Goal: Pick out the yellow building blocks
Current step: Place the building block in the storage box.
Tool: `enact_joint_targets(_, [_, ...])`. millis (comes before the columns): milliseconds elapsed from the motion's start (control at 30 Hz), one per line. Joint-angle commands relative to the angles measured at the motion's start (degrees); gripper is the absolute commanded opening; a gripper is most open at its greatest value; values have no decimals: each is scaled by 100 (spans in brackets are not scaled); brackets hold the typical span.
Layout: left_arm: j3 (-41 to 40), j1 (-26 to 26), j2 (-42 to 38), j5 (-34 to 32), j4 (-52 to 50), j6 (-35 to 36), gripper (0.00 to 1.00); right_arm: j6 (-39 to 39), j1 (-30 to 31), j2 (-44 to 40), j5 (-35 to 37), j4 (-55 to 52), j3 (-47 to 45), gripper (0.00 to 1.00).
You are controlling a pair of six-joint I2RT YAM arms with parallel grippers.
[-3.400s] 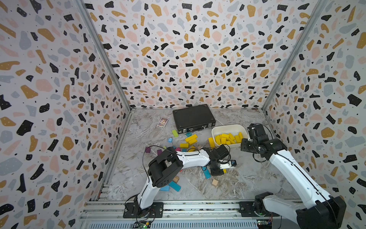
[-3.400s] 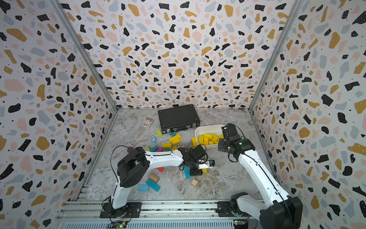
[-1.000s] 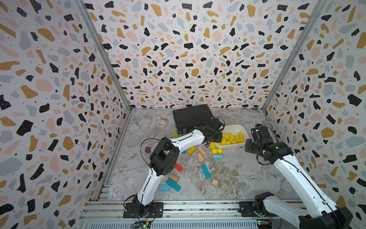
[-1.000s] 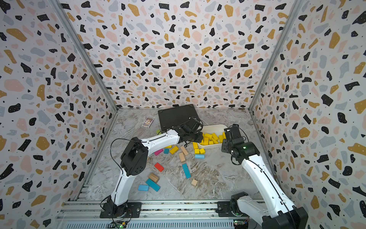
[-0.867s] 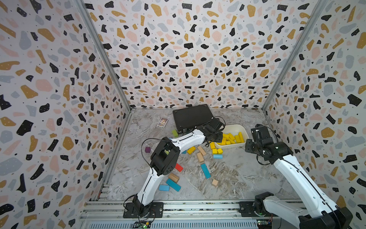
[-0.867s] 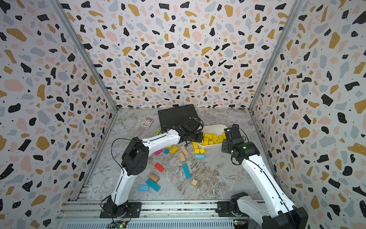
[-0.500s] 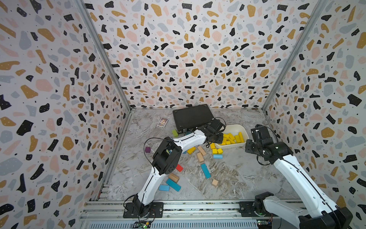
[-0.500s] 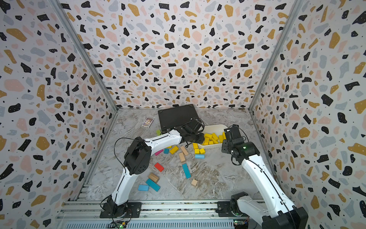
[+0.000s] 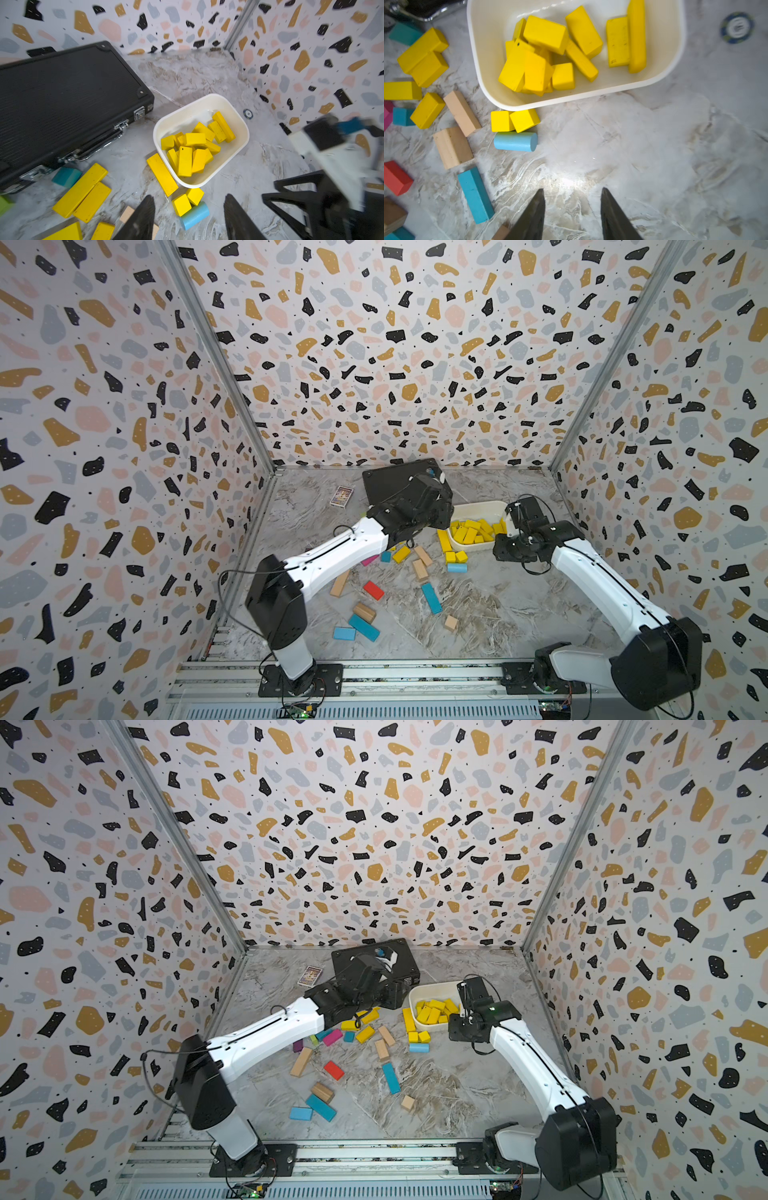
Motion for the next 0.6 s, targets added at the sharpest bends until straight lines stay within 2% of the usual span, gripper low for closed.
enact_joint_targets(0, [-796, 220, -419, -283, 256, -442, 53, -226, 273, 322, -664, 41, 322, 44])
enact_joint_targets(233, [-1919, 514, -1239, -466, 302, -925, 52, -420, 802, 1220, -267, 232, 607, 45])
enact_joint_targets(333, [-2054, 548, -1382, -545, 298, -964, 52, -635, 844, 1529, 33, 238, 684, 46])
enact_joint_targets(567, [-2085, 602, -1428, -593, 299, -997, 52, -899, 902, 2049, 89, 531, 730, 48])
